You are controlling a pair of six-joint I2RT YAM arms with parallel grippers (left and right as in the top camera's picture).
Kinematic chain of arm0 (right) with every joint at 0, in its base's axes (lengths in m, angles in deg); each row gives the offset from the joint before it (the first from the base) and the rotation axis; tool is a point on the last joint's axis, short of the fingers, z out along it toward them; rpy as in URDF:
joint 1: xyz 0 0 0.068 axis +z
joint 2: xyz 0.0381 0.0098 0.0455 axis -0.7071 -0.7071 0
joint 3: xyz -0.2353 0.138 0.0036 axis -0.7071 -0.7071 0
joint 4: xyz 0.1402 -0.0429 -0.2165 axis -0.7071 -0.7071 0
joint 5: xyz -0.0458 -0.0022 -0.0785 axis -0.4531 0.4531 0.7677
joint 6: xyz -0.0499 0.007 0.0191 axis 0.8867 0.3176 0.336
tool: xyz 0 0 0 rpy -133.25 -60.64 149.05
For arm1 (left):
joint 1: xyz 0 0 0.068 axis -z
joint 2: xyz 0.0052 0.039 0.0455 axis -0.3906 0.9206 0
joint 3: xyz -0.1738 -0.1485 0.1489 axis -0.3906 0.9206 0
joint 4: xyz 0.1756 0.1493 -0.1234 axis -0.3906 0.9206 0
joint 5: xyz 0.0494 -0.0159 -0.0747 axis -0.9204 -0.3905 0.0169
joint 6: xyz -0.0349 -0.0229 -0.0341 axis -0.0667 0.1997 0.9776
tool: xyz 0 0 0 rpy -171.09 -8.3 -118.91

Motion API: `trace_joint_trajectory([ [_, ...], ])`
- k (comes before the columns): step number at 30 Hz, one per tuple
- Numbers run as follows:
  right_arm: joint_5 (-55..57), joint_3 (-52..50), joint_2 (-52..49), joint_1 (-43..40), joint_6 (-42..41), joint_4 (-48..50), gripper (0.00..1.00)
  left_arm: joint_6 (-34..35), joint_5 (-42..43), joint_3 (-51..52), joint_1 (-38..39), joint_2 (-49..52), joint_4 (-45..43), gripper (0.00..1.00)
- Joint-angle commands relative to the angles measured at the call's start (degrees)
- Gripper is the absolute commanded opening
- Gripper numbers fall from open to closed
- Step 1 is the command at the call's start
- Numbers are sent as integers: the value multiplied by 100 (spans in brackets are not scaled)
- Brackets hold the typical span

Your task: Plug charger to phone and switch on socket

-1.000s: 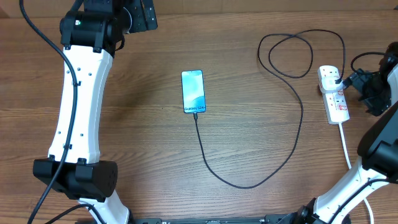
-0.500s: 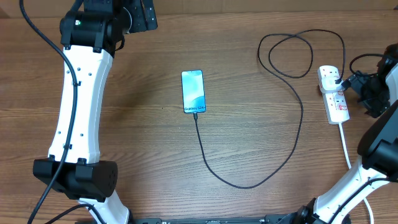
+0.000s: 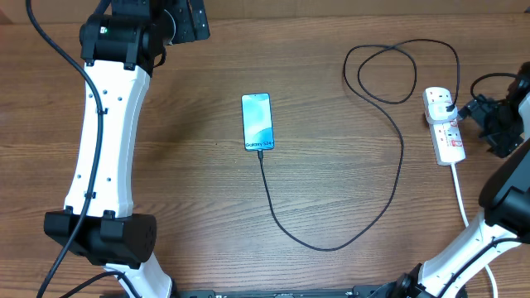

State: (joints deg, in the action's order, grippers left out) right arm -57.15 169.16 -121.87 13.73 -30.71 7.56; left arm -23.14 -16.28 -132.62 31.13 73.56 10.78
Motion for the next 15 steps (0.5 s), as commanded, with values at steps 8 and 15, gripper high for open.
trace_joint_trajectory([
  [8, -267, -339, -83, -52, 138, 227, 100, -72, -92, 9, 4, 15, -17, 100],
  [15, -284, -378, -85, -31, 133, 323, 100, -72, -92, 9, 4, 15, -17, 100],
])
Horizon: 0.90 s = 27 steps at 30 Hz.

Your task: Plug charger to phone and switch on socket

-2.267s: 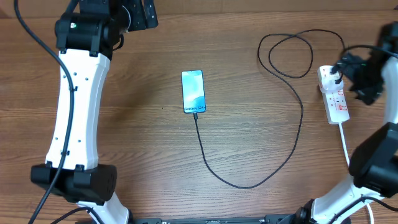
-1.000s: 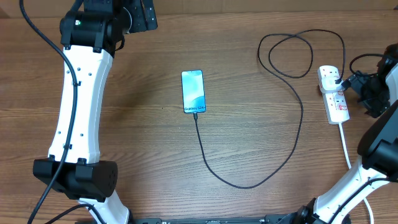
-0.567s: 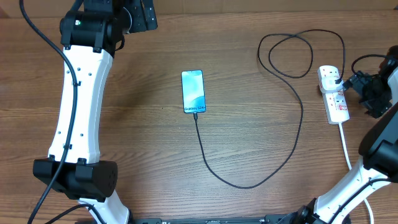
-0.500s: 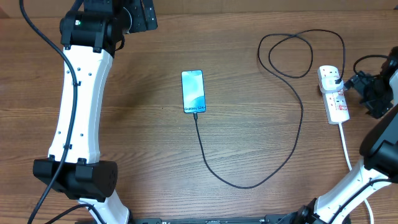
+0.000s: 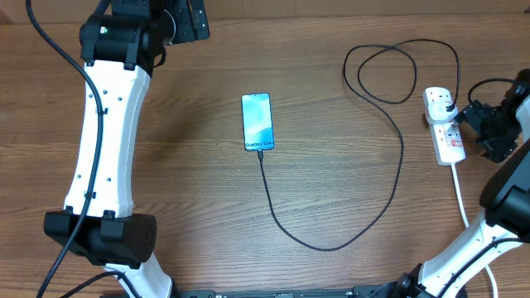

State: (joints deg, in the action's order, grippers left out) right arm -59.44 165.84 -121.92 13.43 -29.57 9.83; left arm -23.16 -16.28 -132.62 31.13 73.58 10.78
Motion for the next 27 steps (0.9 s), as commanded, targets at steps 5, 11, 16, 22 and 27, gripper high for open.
trace_joint_trajectory([
  [5, -57, -46, -81, -7, -4, 210, 100, -70, -92, 9, 4, 13, -17, 100],
  [11, -59, -52, -83, -4, -2, 136, 100, -70, -92, 9, 4, 13, -17, 100],
  [16, -179, -232, -83, 0, 0, 184, 100, -70, -92, 9, 4, 13, -17, 100],
  [22, -354, -334, -83, 0, 24, 229, 100, -70, -92, 9, 4, 13, -17, 100],
  [27, -658, -334, -83, 0, 173, 203, 100, -70, -92, 9, 4, 13, -17, 100],
])
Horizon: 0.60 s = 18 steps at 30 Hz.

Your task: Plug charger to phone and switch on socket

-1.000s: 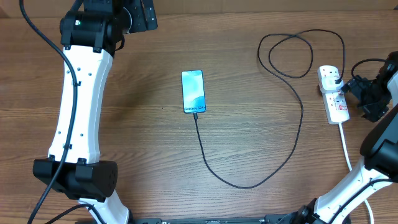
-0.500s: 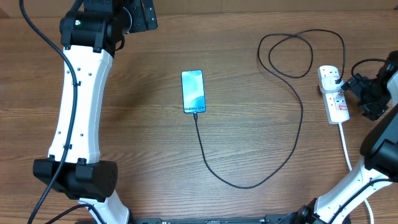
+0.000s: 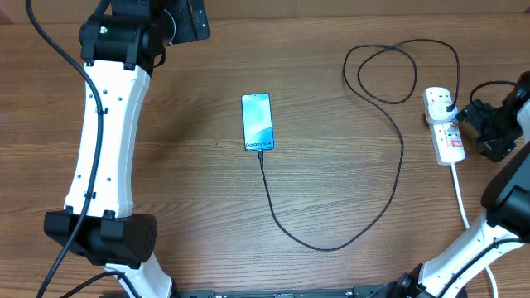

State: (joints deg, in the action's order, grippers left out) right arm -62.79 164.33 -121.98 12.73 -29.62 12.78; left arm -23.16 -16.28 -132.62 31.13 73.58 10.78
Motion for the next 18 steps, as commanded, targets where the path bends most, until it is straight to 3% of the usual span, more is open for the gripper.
trace_joint_trajectory([
  [1, -323, -184, -76, 70, 177, -105, 100, -70, -92, 9, 4, 13, -17, 100],
  [18, -315, -136, 122, 31, 46, -485, 100, -70, -92, 9, 4, 13, -17, 100],
])
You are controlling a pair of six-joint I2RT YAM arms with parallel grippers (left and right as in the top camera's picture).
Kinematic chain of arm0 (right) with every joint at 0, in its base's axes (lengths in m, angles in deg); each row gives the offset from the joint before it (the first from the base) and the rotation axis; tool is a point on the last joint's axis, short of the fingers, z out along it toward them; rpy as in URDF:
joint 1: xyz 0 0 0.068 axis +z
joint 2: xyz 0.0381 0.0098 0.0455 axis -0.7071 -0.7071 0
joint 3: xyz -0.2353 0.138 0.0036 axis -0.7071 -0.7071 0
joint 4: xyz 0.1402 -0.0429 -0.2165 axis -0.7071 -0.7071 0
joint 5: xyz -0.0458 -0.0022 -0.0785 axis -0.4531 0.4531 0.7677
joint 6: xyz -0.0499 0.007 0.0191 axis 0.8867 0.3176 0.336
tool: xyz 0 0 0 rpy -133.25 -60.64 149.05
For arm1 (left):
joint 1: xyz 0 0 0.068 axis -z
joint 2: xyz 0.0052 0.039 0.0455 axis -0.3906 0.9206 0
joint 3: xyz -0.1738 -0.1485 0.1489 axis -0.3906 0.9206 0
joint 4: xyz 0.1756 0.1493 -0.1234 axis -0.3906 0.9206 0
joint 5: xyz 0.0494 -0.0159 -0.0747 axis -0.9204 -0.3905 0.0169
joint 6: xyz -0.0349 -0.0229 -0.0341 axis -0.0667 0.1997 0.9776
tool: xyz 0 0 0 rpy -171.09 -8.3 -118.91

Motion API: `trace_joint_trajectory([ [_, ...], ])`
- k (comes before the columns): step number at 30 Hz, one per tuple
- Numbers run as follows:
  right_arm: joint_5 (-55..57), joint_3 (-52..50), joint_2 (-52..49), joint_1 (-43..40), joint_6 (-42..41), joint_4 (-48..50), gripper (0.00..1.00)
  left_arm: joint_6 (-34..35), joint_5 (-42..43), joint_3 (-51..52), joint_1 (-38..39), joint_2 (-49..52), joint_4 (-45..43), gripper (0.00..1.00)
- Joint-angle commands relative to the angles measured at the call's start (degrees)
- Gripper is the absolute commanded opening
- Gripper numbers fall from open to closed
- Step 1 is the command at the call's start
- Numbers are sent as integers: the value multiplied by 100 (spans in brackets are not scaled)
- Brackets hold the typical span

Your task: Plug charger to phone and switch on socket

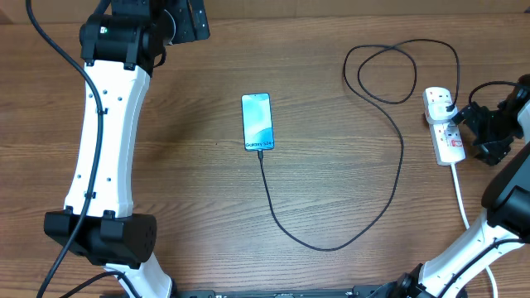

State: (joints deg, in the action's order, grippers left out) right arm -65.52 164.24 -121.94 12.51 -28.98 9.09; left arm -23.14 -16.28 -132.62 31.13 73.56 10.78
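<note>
The phone (257,122) lies face up mid-table with its screen lit. The black charger cable (335,245) is plugged into the phone's near edge. The cable runs in a wide curve and a loop up to the plug (447,103) seated in the white power strip (447,141) at the right. My right gripper (462,121) reaches in from the right. Its fingers are drawn to one tip at the strip's right edge, by the switches. My left gripper (195,21) hangs at the far left back, away from everything; its jaws are not readable.
The strip's white lead (460,199) runs toward the near right, beside the right arm's base. The left arm's white link (108,132) stretches over the table's left side. The cable loop (389,73) lies at the back right.
My right gripper has edged slightly left, its tip closer against the power strip. Phone, cable and left arm are unchanged.
The cable was in the phone and the plug in the strip at every moment. My right gripper stood right of the strip, and at each later moment it was a little nearer. Now its tip is at the strip's right edge. The left arm stayed still.
</note>
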Motion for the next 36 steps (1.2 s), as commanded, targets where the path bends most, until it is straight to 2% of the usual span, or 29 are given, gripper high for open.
trace_joint_trajectory([
  [1, -13, -127, 240, 20, -127, -153, 100, -72, -92, 9, 4, 15, -17, 100],
  [7, 107, -127, 1471, -140, -280, -474, 100, -72, -92, 9, 4, 15, -17, 100],
  [12, 98, -144, 2601, -33, -289, -1272, 100, -72, -92, 9, 4, 15, -17, 100],
  [19, 2, -734, 3982, 935, -328, -1539, 100, -72, -92, 9, 4, 15, -17, 100],
  [26, 391, -1956, 6030, 2109, -514, -1484, 100, -72, -92, 9, 4, 15, -17, 100],
  [30, 404, -2524, 7219, 2441, -494, -1486, 100, -72, -92, 9, 4, 15, -17, 100],
  [33, 387, -2761, 7724, 2461, -520, -1631, 100, -72, -92, 9, 4, 15, -17, 100],
  [36, -138, -2796, 7949, 2461, -522, -1917, 100, -72, -92, 9, 4, 15, -17, 100],
])
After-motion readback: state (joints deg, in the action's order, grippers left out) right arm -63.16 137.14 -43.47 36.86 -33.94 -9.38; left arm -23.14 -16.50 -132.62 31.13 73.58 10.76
